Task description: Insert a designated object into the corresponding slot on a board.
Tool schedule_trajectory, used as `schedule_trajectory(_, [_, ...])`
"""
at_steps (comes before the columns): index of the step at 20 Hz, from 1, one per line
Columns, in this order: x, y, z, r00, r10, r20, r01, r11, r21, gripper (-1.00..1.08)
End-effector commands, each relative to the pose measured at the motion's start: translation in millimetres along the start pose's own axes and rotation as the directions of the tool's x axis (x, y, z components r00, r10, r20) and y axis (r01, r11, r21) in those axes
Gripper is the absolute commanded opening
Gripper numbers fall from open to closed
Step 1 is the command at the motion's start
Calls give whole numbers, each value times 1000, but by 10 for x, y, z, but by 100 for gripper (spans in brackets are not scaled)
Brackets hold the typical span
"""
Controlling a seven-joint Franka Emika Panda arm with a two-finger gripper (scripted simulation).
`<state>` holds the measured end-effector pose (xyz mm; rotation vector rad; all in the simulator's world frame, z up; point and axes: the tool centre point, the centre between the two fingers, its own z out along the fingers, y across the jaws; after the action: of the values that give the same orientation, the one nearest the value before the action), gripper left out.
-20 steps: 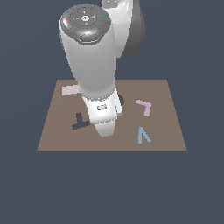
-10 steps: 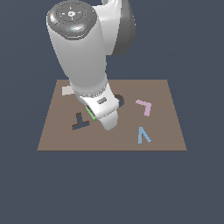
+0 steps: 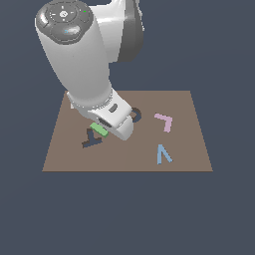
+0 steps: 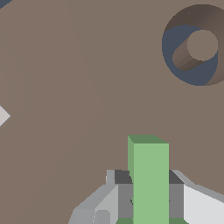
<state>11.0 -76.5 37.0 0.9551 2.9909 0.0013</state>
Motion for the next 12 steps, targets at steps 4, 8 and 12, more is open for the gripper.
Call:
schedule_trajectory(4, [-89, -75, -9, 980, -197, 0, 197, 980, 0, -100])
schedule_trajectory(8, [-162, -117, -13, 943, -334, 0, 334, 943, 0, -100])
schedule_trajectory(12, [-239, -147, -18, 887, -461, 0, 461, 887, 0, -100])
